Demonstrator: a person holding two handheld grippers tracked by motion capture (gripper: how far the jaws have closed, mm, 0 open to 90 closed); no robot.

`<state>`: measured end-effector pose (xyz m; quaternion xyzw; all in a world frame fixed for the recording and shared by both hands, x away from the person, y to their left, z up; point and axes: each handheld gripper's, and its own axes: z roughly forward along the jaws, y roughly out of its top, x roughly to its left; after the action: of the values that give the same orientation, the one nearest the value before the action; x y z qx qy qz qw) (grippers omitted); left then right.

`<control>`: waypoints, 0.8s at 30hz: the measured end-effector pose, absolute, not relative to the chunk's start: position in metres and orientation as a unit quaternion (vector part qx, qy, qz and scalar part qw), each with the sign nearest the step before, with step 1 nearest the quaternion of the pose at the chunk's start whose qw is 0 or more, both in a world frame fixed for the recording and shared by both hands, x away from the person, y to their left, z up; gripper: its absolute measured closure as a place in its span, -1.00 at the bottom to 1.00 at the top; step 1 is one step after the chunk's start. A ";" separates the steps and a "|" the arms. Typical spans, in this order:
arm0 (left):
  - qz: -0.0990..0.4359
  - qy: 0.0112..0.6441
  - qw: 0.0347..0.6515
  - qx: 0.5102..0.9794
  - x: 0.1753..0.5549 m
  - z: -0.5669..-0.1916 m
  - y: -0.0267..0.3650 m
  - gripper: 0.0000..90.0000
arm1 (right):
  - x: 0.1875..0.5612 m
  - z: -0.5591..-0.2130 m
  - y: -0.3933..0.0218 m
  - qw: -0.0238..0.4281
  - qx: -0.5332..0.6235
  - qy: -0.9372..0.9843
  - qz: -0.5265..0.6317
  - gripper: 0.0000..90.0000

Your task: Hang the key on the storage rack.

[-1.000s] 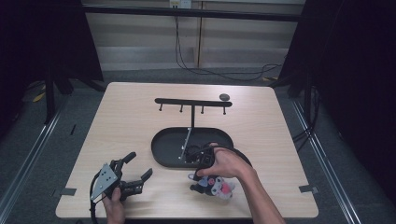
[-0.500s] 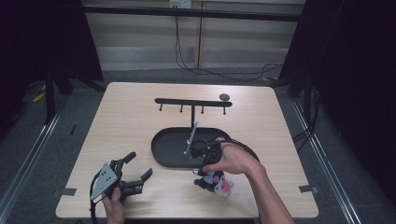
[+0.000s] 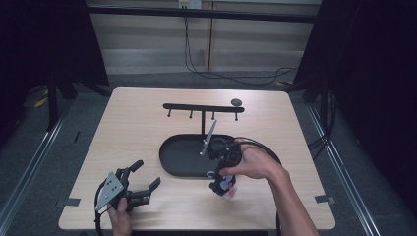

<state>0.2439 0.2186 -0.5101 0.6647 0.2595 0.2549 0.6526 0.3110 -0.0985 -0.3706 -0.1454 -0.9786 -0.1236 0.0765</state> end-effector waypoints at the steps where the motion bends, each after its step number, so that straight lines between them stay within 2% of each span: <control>1: 0.255 0.260 0.652 0.665 0.244 -0.510 0.219 -0.66 | 0.311 -0.370 -0.099 0.077 -0.148 -0.978 -0.123 0.95; 24: 0.255 0.260 0.652 0.665 0.244 -0.510 0.219 -0.66 | 0.322 -0.328 -0.102 0.049 -0.141 -0.980 -0.133 0.95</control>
<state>0.2438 0.2187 -0.5101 0.6650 0.2602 0.2551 0.6519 0.3220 -0.1024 -0.3284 -0.1408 -0.9798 -0.1333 0.0493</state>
